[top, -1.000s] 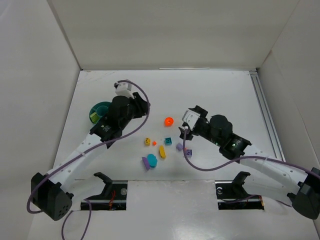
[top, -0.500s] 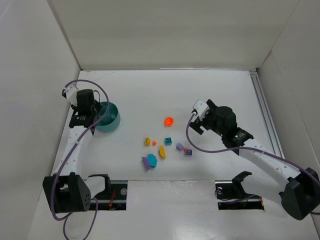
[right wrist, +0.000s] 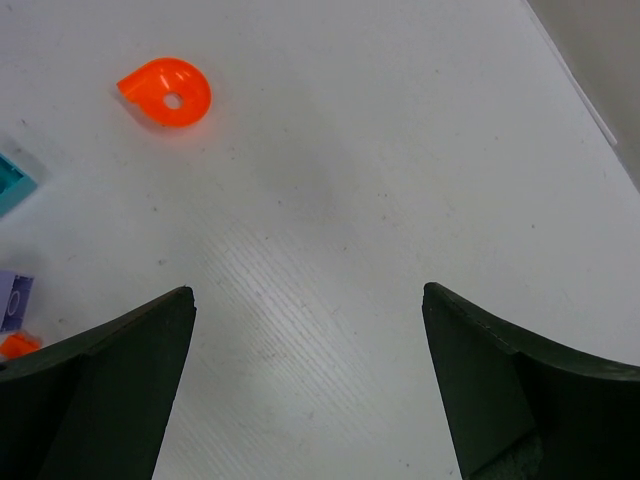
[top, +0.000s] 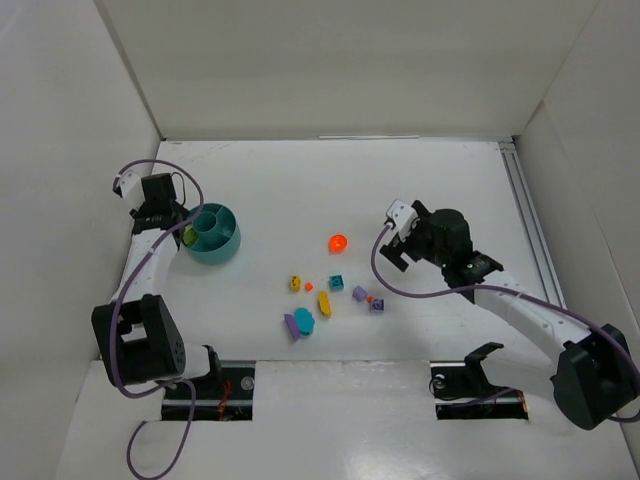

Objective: Sort the legos into containers by color

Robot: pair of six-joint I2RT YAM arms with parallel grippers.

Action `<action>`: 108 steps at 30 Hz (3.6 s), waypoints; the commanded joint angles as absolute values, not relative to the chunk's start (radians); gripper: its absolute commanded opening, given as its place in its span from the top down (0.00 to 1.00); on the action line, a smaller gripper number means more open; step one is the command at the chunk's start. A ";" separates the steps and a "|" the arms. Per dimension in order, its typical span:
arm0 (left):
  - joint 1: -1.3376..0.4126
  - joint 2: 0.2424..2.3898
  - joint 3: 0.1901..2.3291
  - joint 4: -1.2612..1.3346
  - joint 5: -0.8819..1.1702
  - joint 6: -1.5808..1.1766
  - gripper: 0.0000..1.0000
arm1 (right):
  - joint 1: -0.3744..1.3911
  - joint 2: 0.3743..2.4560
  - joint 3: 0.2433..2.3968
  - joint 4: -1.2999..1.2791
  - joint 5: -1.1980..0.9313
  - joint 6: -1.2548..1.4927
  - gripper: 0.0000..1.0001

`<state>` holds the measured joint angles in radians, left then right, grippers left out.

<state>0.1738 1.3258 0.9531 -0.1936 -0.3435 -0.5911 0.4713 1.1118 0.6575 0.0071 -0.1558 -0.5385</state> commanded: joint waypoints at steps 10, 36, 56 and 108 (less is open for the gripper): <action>0.183 1.384 1.011 -0.107 -0.249 -0.502 0.87 | 0.446 1.112 0.667 0.032 -0.196 -0.543 0.00; 0.183 1.263 0.989 -0.190 -0.212 -0.540 0.20 | 0.446 1.120 0.667 0.023 -0.215 -0.552 0.00; -0.454 1.014 0.861 -0.199 -0.193 -0.634 0.00 | 0.756 1.101 0.632 -0.235 -0.075 -0.316 0.03; -0.675 0.815 0.713 -0.281 -0.380 -0.892 0.00 | 0.890 1.061 0.761 -0.221 0.127 -0.163 0.67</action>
